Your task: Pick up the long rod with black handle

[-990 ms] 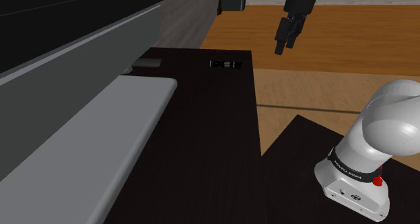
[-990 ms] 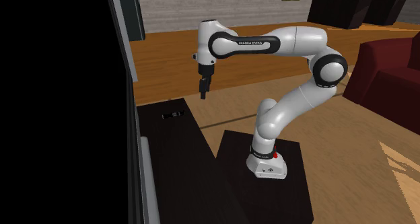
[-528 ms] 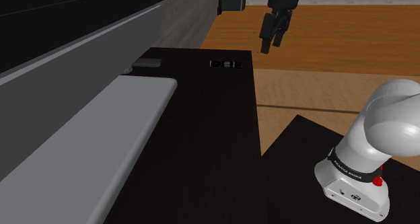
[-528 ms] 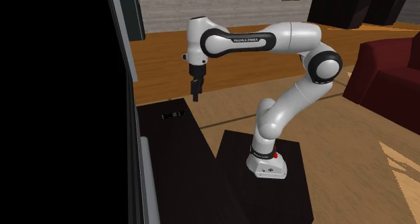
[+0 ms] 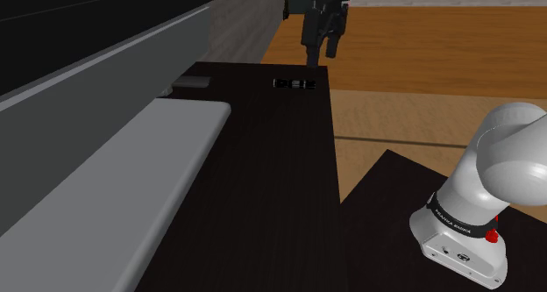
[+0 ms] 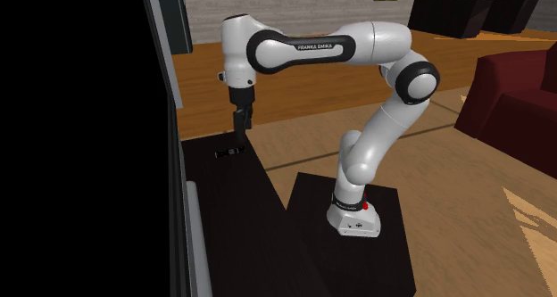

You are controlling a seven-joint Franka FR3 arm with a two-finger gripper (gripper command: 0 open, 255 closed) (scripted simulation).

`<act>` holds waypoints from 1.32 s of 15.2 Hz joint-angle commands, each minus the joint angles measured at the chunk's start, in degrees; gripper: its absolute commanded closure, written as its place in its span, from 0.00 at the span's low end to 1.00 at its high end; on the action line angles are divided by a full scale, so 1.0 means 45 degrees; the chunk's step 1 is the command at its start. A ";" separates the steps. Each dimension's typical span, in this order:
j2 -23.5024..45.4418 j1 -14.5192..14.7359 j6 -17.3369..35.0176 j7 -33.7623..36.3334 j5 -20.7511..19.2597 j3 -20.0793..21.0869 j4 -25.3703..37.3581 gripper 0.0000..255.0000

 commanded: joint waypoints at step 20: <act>-0.0029 0.0102 0.1052 0.0020 0.0132 0.0211 -0.1107 1.00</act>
